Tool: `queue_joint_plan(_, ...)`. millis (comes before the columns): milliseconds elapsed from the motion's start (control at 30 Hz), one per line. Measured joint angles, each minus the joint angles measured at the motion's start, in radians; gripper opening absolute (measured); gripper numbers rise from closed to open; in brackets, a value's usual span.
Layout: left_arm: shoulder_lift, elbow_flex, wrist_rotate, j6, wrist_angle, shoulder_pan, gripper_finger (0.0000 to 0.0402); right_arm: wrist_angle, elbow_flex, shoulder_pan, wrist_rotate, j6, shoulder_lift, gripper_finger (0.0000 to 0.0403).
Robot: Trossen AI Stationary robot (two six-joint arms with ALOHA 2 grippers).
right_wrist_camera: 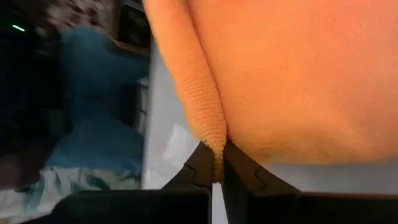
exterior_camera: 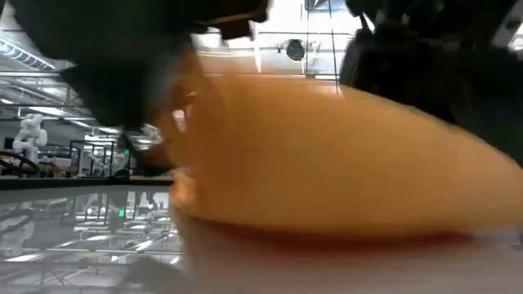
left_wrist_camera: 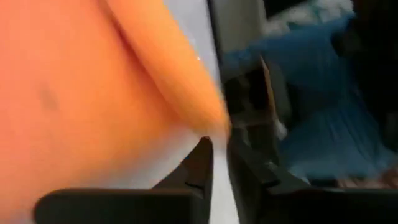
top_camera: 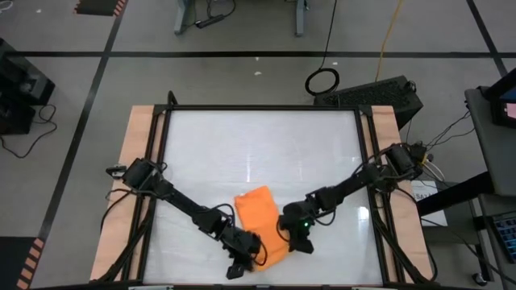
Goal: Roll towel
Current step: Roll the orange towel
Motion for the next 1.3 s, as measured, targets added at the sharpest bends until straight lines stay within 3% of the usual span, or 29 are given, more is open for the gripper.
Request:
queue_joint_plan(267, -0.001, -0.001, 0.006, -0.017, -0.053, -0.001, 0.0190, -0.046, -0.003, -0.040, -0.067, 0.040, 0.001, 0.0005)
queue_joint_plan(367, -0.015, -0.002, -0.025, -0.027, -0.100, -0.002, 0.0222, -0.050, -0.002, -0.050, -0.068, 0.061, 0.001, 0.0005)
queue_joint_plan(633, -0.116, 0.026, -0.490, 0.074, -0.270, -0.101, 0.0228, -0.048, -0.002, -0.083, -0.067, 0.091, 0.001, 0.0005)
queue_joint_plan(700, -0.116, 0.038, -0.556, 0.108, -0.252, -0.127, 0.0228, -0.047, -0.002, -0.093, -0.067, 0.091, 0.001, 0.0004)
queue_joint_plan(967, -0.095, 0.063, -0.744, 0.182, -0.212, -0.179, 0.0228, -0.045, -0.002, -0.137, -0.063, 0.101, 0.001, 0.0004)
queue_joint_plan(1300, -0.023, 0.063, -0.762, 0.140, -0.258, -0.162, 0.0228, -0.027, -0.002, -0.192, -0.049, 0.116, 0.001, 0.0004)
